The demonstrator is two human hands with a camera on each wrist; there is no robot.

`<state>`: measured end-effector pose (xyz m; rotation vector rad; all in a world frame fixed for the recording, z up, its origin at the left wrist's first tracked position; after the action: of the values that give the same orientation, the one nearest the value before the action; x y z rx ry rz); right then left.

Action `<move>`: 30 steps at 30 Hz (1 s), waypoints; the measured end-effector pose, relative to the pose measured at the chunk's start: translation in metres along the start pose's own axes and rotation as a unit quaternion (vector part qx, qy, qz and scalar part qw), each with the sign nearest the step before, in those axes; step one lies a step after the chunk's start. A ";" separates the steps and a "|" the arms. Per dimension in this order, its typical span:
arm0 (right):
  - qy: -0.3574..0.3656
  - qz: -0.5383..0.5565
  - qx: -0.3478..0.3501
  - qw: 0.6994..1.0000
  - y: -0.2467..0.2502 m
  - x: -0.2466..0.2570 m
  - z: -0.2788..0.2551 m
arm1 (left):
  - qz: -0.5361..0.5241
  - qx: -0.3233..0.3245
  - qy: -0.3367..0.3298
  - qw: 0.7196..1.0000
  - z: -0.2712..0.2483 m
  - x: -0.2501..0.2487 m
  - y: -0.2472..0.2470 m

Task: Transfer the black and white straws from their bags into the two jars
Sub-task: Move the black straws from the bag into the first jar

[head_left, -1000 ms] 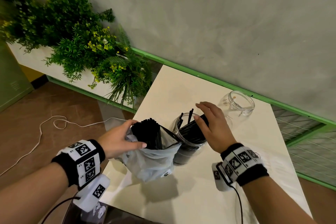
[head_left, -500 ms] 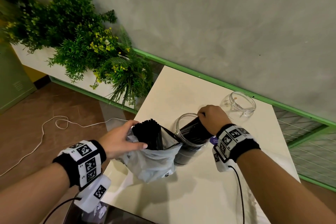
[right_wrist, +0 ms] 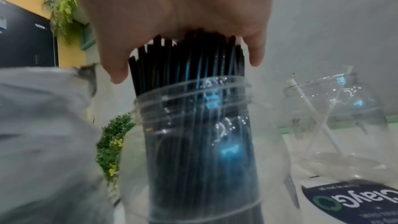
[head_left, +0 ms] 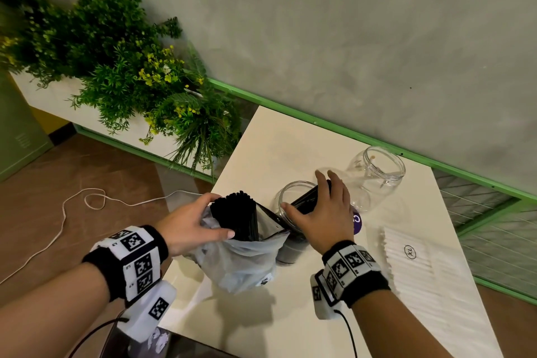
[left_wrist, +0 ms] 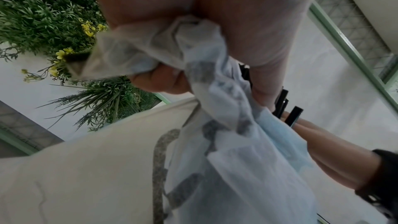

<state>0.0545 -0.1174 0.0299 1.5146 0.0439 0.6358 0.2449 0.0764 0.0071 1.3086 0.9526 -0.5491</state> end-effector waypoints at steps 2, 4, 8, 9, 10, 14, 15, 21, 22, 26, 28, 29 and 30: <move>0.001 -0.001 -0.006 1.000 -0.002 -0.002 0.009 | 0.004 -0.002 0.001 1.000 -0.001 0.004 0.001; 0.004 0.008 0.003 1.000 -0.002 -0.004 0.020 | 0.002 0.000 0.006 1.000 -0.002 0.007 0.001; 0.032 0.024 -0.014 0.999 -0.003 0.002 0.035 | 0.007 -0.002 0.015 1.000 -0.003 0.005 0.002; 0.044 0.018 -0.028 0.998 -0.003 0.005 0.037 | 0.005 -0.003 0.016 1.000 -0.003 0.004 0.002; 0.055 0.016 -0.041 0.998 -0.003 0.007 0.038 | 0.002 -0.004 0.016 1.000 -0.003 0.003 0.001; 0.088 0.030 -0.086 0.992 0.005 0.017 0.052 | -0.012 -0.005 0.015 1.000 -0.003 0.001 0.003; 0.097 0.031 -0.091 0.991 0.008 0.019 0.056 | -0.011 -0.005 0.016 1.000 -0.003 0.000 0.003; 0.120 -0.032 -0.069 0.990 0.003 0.013 0.070 | -0.034 -0.007 0.012 0.999 -0.001 -0.002 0.003; 0.118 -0.037 -0.065 0.990 0.003 0.011 0.070 | -0.038 -0.007 0.012 0.999 -0.001 -0.001 0.003; 0.145 -0.026 -0.052 0.988 0.006 0.008 0.070 | -0.032 -0.006 0.011 0.999 0.000 0.003 0.003; 0.190 -0.027 -0.067 0.979 0.009 0.010 0.066 | -0.027 -0.005 0.010 1.000 0.001 0.004 0.004; 0.223 -0.049 -0.069 0.971 0.008 0.013 0.063 | -0.030 -0.006 0.010 0.999 0.001 0.004 0.004; 0.257 -0.080 -0.065 0.961 0.006 0.016 0.060 | -0.035 -0.007 0.010 0.999 0.001 0.005 0.004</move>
<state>0.0899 -0.1657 0.0460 1.1724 0.5080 0.8686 0.2509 0.0773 0.0052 1.2743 1.0194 -0.5841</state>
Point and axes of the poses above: each hand's wrist, its own z-axis towards the middle knuckle, its own y-axis out of the back of the hand, x = y × z, the point moved 3 cm from there along z, towards the middle knuckle, and after that the axes turned 12 degrees about -y, right-handed, at the moved point
